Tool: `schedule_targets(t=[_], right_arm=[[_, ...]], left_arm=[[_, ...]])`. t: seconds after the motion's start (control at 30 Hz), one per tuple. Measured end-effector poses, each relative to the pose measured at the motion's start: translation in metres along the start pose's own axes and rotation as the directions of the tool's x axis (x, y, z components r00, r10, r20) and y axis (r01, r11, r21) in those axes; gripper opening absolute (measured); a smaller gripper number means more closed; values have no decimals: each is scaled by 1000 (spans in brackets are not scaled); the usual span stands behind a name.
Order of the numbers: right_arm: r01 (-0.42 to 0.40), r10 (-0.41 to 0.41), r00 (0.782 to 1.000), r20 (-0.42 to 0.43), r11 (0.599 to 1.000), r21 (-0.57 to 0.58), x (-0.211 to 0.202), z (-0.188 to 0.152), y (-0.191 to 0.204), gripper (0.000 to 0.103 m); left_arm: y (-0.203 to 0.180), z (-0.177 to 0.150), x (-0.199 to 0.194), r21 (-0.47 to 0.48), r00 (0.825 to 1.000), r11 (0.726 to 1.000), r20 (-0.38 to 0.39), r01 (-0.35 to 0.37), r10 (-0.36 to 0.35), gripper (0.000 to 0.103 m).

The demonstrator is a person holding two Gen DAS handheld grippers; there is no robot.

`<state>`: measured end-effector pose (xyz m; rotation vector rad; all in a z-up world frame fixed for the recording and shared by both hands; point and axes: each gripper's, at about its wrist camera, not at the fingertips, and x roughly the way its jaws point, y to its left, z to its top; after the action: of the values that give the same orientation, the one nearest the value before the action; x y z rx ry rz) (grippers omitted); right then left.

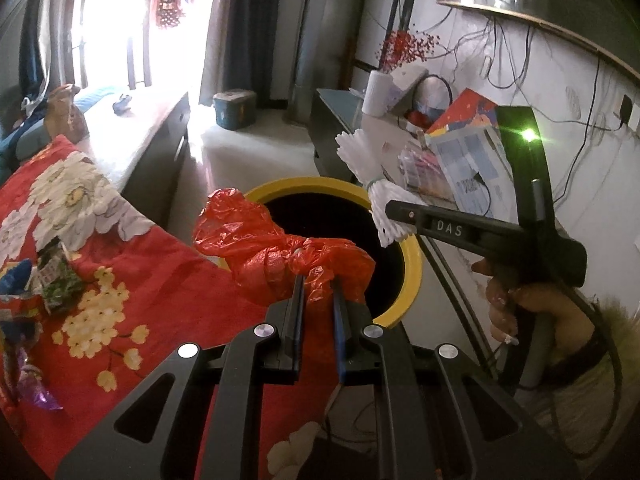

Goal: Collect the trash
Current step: 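Open both tools to drop the net and red bag into the bin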

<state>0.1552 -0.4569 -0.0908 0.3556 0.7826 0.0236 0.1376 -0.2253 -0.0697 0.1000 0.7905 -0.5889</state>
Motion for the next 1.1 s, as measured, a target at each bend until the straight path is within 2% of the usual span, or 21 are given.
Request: schedule_targets(t=[0.33,0.63,0.73,0.83,0.87,0.9,1.0,1.1], right_arm=[[10,-9,999,-36,1000,26,11,-4,-10,15],[10,-8,999,-54,999,48,17,-6,-16,15],[13,-10,999,-50,998,61,17,-6,-18,27],[17,-13,999,-45,997,74,16,-5,-20,38],[21,-18,999,-39,997,74,15,-5,-20,40],[21,-19,999,-36,997,74,14,-5,-20,42],[19,-17,1000,-21,998,64,11,-4,-16,48],[19,-19,1000,-4,999,40,6,-3,-10,52]], left_arm=[[-4,2,32,21,999,1000,-48,4,-3,12],[-2,11,60,0,995,999,-92,40,-39,12],[2,16,67,-15,994,999,-97,50,-51,14],[9,16,67,-26,995,999,-88,48,-50,38],[11,18,66,-30,995,998,-81,49,-51,53],[13,19,64,-38,996,998,-73,46,-49,64],[15,20,58,-45,998,998,-50,47,-50,79],[16,20,48,-32,1000,999,-17,22,-23,89]])
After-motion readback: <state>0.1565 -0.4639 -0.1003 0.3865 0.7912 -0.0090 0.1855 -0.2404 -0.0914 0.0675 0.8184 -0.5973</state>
